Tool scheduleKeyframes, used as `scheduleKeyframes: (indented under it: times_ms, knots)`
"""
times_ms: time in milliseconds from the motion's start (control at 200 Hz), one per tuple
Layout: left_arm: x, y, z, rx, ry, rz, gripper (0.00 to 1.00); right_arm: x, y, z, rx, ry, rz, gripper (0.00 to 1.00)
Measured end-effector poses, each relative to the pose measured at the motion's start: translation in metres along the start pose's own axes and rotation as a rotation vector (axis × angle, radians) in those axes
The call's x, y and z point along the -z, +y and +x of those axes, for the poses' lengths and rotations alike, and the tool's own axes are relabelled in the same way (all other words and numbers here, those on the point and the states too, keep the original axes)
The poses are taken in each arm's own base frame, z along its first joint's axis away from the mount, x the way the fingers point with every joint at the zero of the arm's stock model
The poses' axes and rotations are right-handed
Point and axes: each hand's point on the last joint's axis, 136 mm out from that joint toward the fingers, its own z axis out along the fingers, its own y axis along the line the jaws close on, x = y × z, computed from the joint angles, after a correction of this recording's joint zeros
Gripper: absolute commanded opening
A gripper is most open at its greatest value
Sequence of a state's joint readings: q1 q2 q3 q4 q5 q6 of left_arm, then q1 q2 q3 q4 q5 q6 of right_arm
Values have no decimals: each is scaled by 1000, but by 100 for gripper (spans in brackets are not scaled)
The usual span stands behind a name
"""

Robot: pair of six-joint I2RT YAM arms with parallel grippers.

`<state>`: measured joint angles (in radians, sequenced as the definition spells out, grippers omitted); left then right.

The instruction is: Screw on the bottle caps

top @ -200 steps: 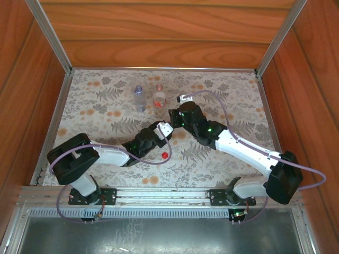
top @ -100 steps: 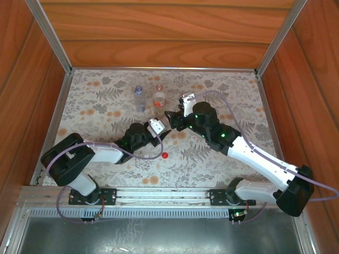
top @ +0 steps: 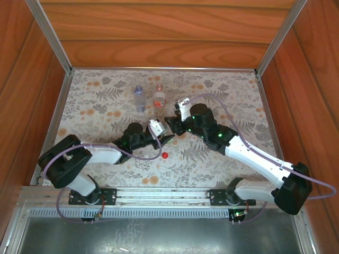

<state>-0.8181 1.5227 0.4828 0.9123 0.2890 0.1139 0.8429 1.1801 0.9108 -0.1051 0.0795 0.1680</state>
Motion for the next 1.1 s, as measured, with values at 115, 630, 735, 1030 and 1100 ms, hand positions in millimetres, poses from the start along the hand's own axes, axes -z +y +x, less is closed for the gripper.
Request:
scheduleKeyframes:
  times_ms: [115, 630, 735, 1030, 1100]
  knots:
    - [0, 1, 0, -1, 0, -3, 56, -2, 0, 4, 3, 15, 0, 49]
    - [1, 4, 1, -4, 1, -24, 98, -10, -9, 10, 5, 42, 36, 37]
    - [8, 2, 12, 14, 20, -24, 100, -15, -22, 11, 1, 53, 74, 37]
    - [38, -4, 33, 65, 51, -52, 100, -20, -98, -21, -24, 10, 257, 37]
    - [41, -4, 34, 70, 51, -61, 100, -22, -125, -32, -34, -6, 311, 37]
